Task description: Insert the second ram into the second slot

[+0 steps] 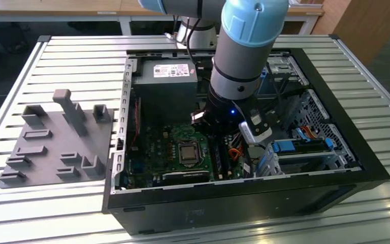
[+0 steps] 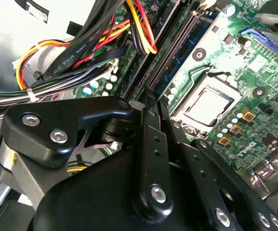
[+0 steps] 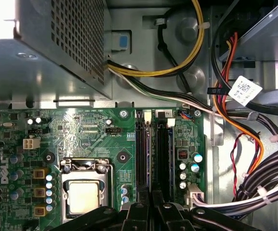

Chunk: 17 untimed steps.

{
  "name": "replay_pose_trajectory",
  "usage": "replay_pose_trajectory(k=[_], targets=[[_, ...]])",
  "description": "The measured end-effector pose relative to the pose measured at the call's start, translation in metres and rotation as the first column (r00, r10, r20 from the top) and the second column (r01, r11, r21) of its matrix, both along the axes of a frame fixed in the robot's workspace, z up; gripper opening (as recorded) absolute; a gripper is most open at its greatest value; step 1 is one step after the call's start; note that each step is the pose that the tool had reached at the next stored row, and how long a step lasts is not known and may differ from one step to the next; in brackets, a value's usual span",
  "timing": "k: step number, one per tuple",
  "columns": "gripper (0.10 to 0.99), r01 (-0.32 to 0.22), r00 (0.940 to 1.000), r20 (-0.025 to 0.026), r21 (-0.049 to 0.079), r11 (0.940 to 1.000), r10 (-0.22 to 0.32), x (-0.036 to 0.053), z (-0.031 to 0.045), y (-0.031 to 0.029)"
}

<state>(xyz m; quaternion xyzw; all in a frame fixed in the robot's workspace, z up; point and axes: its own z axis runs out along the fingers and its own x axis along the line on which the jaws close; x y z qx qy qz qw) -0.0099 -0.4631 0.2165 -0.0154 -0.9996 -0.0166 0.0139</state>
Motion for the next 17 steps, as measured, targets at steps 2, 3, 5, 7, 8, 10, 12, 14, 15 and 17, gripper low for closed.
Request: replay_pose_trajectory(k=[2,3,5,7,8,10,12,14,15,17], targets=[[0.137,-0.001,1.0000,0.0002,0.000,1.0000,0.001,0.0000,-0.0003,0.0003],[0.137,-0.001,1.0000,0.0001,0.000,1.0000,0.001,0.0000,-0.0003,0.0003],[0.137,-0.001,1.0000,0.0001,0.000,1.0000,0.001,0.0000,-0.0003,0.0003],[0.137,-0.001,1.0000,-0.0009,0.000,1.0000,0.001,0.0000,-0.0002,0.0003],[0.137,-0.001,1.0000,-0.0016,0.000,1.0000,0.001,0.0000,-0.0001,0.0003],[0.137,-0.002,1.0000,-0.0028,0.000,1.0000,0.002,0.0001,0.0004,0.0003],[0.137,-0.003,1.0000,-0.0034,0.001,1.0000,0.003,0.0002,0.0008,0.0003],[0.137,-0.006,1.0000,-0.0038,0.001,1.0000,0.006,0.0005,0.0009,0.0003],[0.137,-0.009,0.9999,-0.0039,0.000,1.0000,0.009,0.0006,0.0009,0.0003],[0.137,-0.015,0.9999,-0.0040,0.000,0.9999,0.015,0.0007,0.0010,0.0003]])
